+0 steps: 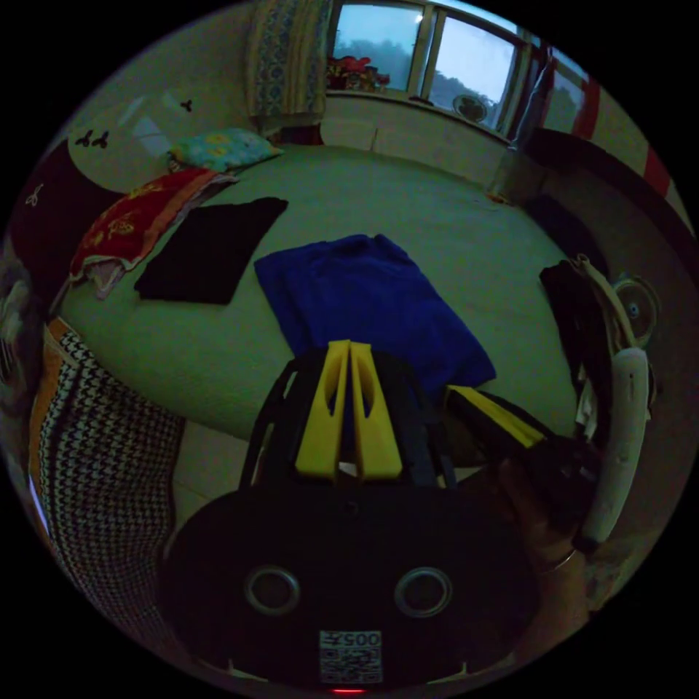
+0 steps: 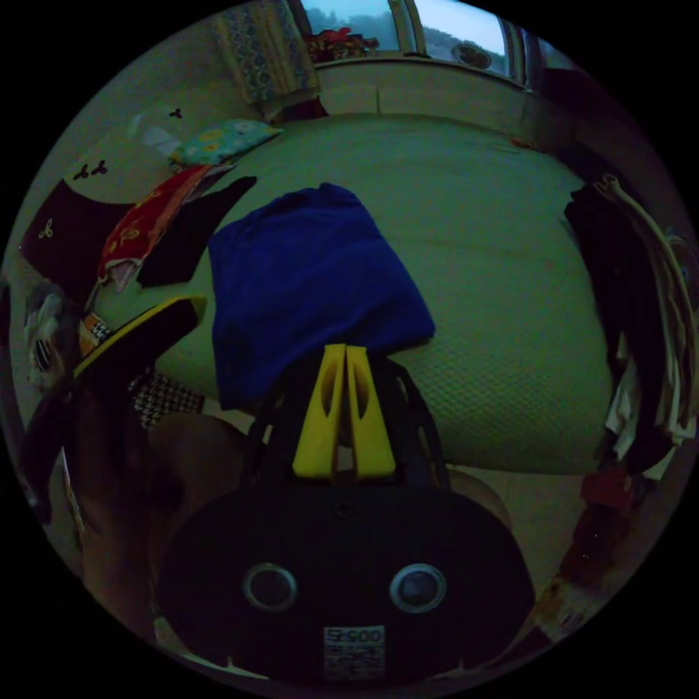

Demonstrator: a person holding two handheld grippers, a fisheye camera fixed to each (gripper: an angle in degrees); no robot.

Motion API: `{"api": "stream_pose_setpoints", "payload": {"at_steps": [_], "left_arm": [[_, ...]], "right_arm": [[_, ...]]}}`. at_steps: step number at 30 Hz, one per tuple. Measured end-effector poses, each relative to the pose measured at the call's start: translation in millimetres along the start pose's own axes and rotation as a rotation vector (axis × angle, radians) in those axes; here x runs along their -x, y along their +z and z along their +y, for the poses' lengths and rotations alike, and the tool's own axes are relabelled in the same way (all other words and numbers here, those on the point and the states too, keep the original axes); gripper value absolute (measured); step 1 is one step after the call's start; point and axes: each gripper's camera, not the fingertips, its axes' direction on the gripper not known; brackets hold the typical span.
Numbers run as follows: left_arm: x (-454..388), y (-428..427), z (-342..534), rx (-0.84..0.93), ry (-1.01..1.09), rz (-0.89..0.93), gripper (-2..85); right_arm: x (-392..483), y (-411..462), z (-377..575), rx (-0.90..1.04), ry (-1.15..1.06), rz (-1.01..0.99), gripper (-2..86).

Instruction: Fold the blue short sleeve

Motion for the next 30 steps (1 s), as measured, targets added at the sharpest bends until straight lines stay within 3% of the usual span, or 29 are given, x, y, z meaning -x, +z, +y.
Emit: {"api": "stream_pose_setpoints", "payload": {"at_steps": [24, 30], "left_arm": [[52.4, 15.7, -0.2, -0.032, 0.011, -0.007, -0.6], [108.7, 8.8, -12.8, -0.092, -0.087, 0.04, -0.3]], "right_arm": [[10.2, 34.7, -50.8, 0.025, 0.012, -0.082, -1.0], [17.6, 29.3, -57.6, -0.031, -0.054, -0.111, -1.1]]}}
